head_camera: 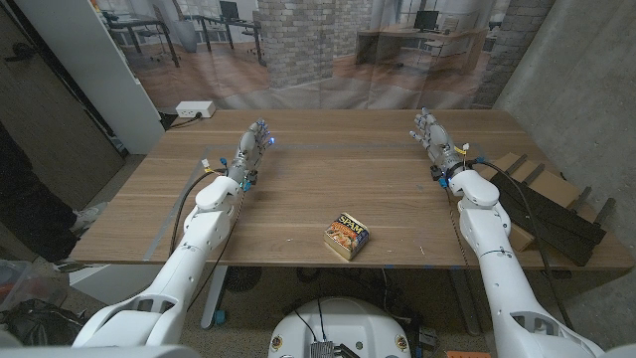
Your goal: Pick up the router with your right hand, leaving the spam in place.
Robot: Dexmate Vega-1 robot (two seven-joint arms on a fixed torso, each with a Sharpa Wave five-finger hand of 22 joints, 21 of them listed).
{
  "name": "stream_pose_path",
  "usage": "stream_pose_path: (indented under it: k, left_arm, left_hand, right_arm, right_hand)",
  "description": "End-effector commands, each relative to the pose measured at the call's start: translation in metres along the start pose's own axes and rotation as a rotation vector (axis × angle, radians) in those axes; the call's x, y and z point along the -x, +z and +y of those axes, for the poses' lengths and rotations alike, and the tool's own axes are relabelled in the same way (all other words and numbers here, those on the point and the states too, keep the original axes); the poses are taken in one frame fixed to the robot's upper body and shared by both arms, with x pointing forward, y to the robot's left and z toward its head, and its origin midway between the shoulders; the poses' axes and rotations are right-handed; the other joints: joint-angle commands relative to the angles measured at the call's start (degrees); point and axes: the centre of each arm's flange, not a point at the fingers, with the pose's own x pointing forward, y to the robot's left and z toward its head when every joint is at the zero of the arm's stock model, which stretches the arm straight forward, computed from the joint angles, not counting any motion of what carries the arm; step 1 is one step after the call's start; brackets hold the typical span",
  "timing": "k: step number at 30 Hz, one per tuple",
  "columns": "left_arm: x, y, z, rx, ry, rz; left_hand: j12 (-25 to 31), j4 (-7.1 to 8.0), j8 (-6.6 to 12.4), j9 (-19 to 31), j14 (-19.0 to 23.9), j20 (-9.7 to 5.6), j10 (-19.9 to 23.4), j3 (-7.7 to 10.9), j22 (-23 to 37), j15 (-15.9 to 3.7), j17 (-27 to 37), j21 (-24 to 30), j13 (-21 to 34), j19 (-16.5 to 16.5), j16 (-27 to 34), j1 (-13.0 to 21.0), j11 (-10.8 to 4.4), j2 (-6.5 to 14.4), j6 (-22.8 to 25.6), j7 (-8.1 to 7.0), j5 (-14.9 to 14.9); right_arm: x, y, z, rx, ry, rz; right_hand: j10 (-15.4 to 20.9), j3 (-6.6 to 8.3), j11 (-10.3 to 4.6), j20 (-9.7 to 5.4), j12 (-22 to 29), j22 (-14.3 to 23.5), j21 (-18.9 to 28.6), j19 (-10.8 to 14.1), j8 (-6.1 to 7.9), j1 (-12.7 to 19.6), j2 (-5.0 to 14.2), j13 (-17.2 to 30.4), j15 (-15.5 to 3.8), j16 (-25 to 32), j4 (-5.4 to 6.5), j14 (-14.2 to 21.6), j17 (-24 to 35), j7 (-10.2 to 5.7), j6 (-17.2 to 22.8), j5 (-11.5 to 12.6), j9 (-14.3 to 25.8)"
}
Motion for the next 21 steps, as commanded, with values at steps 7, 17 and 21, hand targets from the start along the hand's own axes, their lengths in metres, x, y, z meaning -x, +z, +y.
stream_pose_path:
  k: [7, 17, 21]
  left_arm:
    - [-0.009, -0.001, -0.002, -0.001, -0.020, 0.000]
    - [-0.009, 0.001, 0.000, 0.000, -0.017, -0.011]
    - [-0.009, 0.002, 0.000, 0.001, -0.019, -0.011]
  left_hand:
    - [0.26, 0.04, 0.36, 0.26, -6.08, 0.22, -0.31, 0.19, 0.26, 0.00, 0.29, -0.27, 0.20, -2.86, 0.42, -0.05, 0.25, 3.03, -0.51, 0.07, 0.48]
    - [0.31, 0.04, 0.38, 0.26, -5.82, 0.32, -0.14, 0.13, 0.27, 0.26, 0.30, -0.36, 0.20, -2.73, 0.51, -0.08, 0.31, 3.00, -0.40, -0.08, 0.52]
    - [0.33, 0.04, 0.42, 0.26, -5.74, 0.36, -0.08, 0.11, 0.27, 0.27, 0.29, -0.36, 0.20, -2.62, 0.53, -0.09, 0.37, 3.00, -0.30, -0.09, 0.53]
  right_arm:
    - [0.009, 0.022, -0.018, 0.140, -0.009, -0.006]
    - [0.016, 0.032, -0.023, 0.210, -0.012, -0.002]
    - [0.019, 0.036, -0.026, 0.247, -0.019, 0.002]
  right_hand:
    - [0.53, 0.23, 0.65, 0.24, 0.51, 0.18, 0.21, 0.48, 0.36, 1.45, -0.34, 0.28, 0.33, 0.40, -1.15, 0.03, 0.07, 0.69, 0.53, 0.45, 0.14]
    - [0.65, 0.27, 0.82, 0.36, 0.51, 0.18, 0.21, 0.53, 0.36, 2.10, -0.57, 0.28, 0.53, 0.42, -1.80, 0.14, 0.06, 0.78, 0.65, 0.50, 0.15]
    - [0.66, 0.29, 0.85, 0.35, 0.51, 0.18, 0.21, 0.56, 0.37, 2.29, -0.60, 0.28, 0.55, 0.42, -1.98, 0.15, 0.06, 0.79, 0.69, 0.52, 0.16]
